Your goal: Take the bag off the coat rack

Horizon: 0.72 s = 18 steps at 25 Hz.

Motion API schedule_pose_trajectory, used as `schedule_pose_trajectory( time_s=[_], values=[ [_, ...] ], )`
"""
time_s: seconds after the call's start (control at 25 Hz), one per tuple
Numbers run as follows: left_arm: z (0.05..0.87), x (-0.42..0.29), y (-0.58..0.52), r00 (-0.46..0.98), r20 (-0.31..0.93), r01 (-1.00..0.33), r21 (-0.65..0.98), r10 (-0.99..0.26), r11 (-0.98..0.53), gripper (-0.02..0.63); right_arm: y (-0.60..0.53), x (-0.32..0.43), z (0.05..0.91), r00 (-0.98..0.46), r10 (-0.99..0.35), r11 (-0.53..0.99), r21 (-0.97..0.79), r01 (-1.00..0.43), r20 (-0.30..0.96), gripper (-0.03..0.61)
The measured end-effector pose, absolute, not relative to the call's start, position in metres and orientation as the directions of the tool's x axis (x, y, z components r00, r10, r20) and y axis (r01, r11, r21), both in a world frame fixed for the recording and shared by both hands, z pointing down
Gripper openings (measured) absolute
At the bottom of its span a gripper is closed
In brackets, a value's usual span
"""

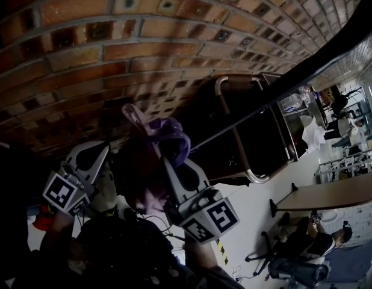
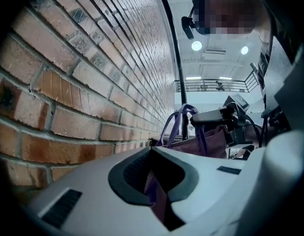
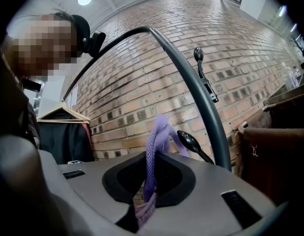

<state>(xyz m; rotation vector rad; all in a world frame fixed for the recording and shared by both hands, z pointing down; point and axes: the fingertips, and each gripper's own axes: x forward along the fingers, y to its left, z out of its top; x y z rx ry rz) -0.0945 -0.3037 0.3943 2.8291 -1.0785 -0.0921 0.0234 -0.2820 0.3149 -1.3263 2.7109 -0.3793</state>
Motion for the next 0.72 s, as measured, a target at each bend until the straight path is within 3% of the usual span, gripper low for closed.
schedule_pose_trajectory(
  time_s=[0.72],
  values=[
    [0.391, -0.103, -0.226, 0.729, -0.023, -0.679, 0.106, -0.685, -0.726, 0.006, -0.192, 0.008, 0.341, -0.701, -0.709, 0.678, -0.356, -0.644, -0.082, 0.052]
  ],
)
